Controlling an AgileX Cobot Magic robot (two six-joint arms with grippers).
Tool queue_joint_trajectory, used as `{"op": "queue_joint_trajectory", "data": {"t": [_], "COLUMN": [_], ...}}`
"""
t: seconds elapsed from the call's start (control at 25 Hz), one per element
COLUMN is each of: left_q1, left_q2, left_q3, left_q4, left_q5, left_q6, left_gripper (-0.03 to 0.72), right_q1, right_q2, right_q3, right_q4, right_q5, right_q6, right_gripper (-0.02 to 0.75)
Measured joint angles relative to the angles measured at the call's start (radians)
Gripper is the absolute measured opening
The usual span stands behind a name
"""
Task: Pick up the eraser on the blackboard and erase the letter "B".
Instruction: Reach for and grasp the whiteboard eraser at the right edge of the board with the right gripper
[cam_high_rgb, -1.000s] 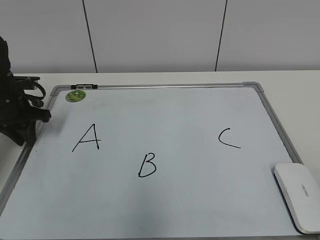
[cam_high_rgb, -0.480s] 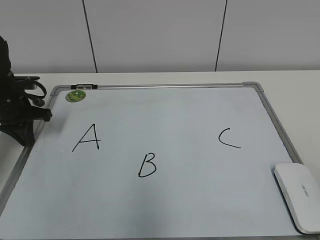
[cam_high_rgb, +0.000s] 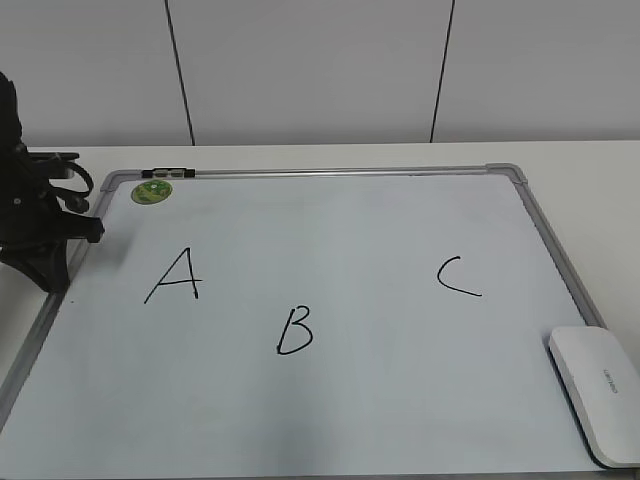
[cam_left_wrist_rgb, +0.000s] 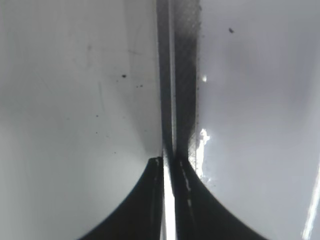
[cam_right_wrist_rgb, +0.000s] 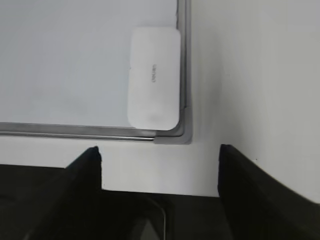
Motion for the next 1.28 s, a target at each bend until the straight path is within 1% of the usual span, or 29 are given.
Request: {"op": "queue_joint_trajectory", "data": {"t": [0.16, 0.52, 0.56, 0.68, 0.76, 0.84, 1.08, 1.28], "left_q1": [0.0, 0.0, 0.0, 0.0, 0.0, 0.0, 0.0, 0.0], "left_q2": [0.0, 0.0, 0.0, 0.0, 0.0, 0.0, 0.0, 0.0], "left_q3": [0.0, 0.0, 0.0, 0.0, 0.0, 0.0, 0.0, 0.0], "left_q4": [0.0, -0.002, -0.002, -0.002, -0.004, -0.006, -0.008, -0.008], "left_q5": [0.0, 0.001, 0.001, 0.001, 0.001, 0.001, 0.001, 0.002], "left_q6": [0.0, 0.0, 0.0, 0.0, 0.0, 0.0, 0.0, 0.0], "left_gripper": [0.022, 0.022, 0.022, 0.022, 0.022, 0.022, 0.022, 0.023], "right_q1": [0.0, 0.0, 0.0, 0.0, 0.0, 0.0, 0.002, 0.039], "right_q2": [0.163, 0.479, 0.514, 0.6, 0.646, 0.698, 0.772, 0.81], "right_q3": [-0.039, -0.133, -0.139, -0.143, -0.143, -0.143, -0.149, -0.149], "right_q4": [0.08, 0.087, 0.087, 0.088, 0.088, 0.088, 0.104, 0.106], "right_q5": [0.0, -0.053, -0.058, -0.067, -0.072, -0.081, -0.128, -0.153], "right_q6": [0.0, -0.002, -0.002, -0.002, -0.002, -0.004, -0.004, 0.014], "right_gripper": [0.536, 0.541, 0.554, 0.629, 0.657, 0.666, 0.669, 0.669]}}
